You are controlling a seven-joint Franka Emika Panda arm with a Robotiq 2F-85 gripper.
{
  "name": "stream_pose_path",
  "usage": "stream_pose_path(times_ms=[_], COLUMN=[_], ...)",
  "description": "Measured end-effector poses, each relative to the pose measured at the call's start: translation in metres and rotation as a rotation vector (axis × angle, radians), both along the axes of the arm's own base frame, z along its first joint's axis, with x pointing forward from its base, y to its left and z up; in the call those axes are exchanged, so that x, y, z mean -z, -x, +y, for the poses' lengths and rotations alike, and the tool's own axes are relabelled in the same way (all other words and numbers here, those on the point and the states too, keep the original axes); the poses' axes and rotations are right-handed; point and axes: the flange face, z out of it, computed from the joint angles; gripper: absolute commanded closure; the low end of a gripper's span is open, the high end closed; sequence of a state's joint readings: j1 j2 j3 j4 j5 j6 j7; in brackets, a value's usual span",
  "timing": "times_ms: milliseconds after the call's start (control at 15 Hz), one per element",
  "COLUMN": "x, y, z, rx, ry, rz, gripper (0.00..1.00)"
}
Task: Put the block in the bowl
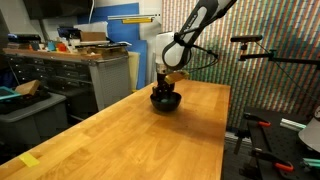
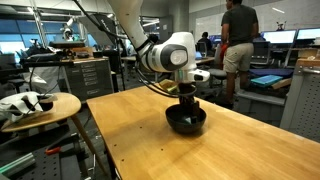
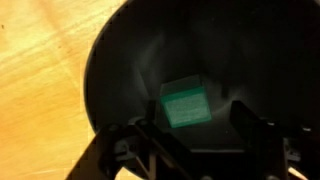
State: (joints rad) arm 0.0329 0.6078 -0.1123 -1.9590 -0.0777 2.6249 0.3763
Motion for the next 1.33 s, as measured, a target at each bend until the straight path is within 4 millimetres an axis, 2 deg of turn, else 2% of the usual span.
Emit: stream_pose_path(times_ms=[333, 533, 1133, 1333], x=[-0.016, -0.033, -0.111, -0.114], y=[-0.007, -0.007, 0.011, 0.012], z=[0.003, 0.004, 0.001, 0.001], rx=[-0.037, -0.076, -0.189, -0.196], ry=[-0.017, -0.020, -0.017, -0.017], rz=[-0.021, -0.009, 0.140, 0.144], gripper=[0.00, 0.00, 0.00, 0.00])
